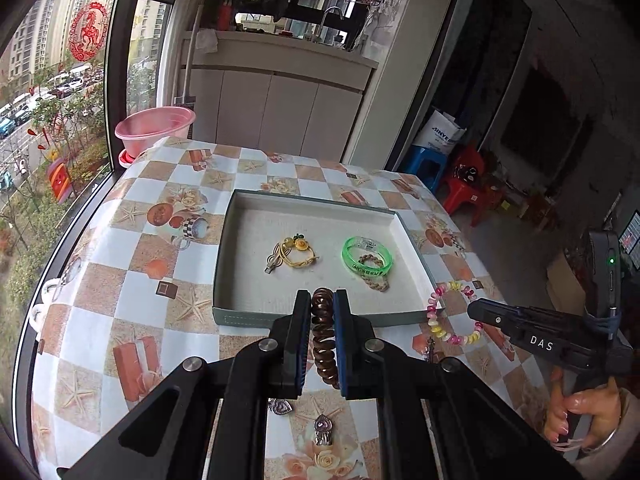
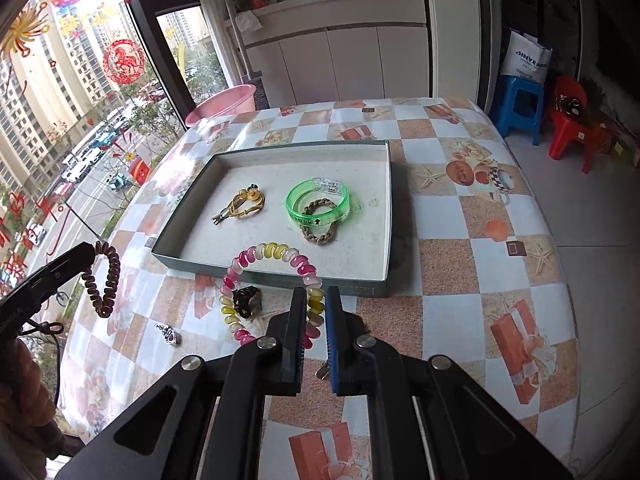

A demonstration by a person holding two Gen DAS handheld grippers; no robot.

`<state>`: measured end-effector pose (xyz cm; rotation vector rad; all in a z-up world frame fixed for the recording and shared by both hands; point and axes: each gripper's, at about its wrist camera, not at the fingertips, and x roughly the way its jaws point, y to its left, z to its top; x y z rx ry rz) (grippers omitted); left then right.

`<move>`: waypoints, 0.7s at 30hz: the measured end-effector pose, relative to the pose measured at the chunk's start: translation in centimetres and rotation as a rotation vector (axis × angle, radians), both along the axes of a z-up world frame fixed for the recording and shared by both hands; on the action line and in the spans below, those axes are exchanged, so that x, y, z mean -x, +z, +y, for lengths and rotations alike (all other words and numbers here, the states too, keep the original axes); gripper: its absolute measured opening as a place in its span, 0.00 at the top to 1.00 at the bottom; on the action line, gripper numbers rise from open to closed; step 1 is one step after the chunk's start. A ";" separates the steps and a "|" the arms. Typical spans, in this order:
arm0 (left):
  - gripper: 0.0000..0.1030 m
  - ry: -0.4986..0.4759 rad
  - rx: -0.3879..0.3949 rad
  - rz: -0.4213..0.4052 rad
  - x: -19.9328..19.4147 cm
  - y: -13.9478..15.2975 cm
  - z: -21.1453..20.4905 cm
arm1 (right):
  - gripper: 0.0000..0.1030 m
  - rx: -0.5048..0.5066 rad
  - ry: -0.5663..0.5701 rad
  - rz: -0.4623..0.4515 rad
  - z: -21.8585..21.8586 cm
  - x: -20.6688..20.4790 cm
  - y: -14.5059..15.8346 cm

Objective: Organize jewelry
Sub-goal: 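Carry the hair tie with the left tool while the right tool carries the bracelet into the tray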

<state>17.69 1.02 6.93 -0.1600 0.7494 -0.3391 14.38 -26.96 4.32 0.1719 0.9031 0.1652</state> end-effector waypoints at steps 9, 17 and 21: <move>0.77 -0.011 -0.074 0.031 -6.9 -1.8 -2.1 | 0.90 -0.029 -0.002 0.079 0.7 -7.0 -1.7; 0.77 -0.039 -0.123 0.121 -11.0 -6.2 -4.1 | 0.91 -0.018 0.035 0.192 2.3 -10.8 -5.8; 0.77 -0.027 -0.134 0.155 -12.7 -7.8 -4.5 | 0.91 -0.010 0.020 0.225 2.3 -12.3 -7.4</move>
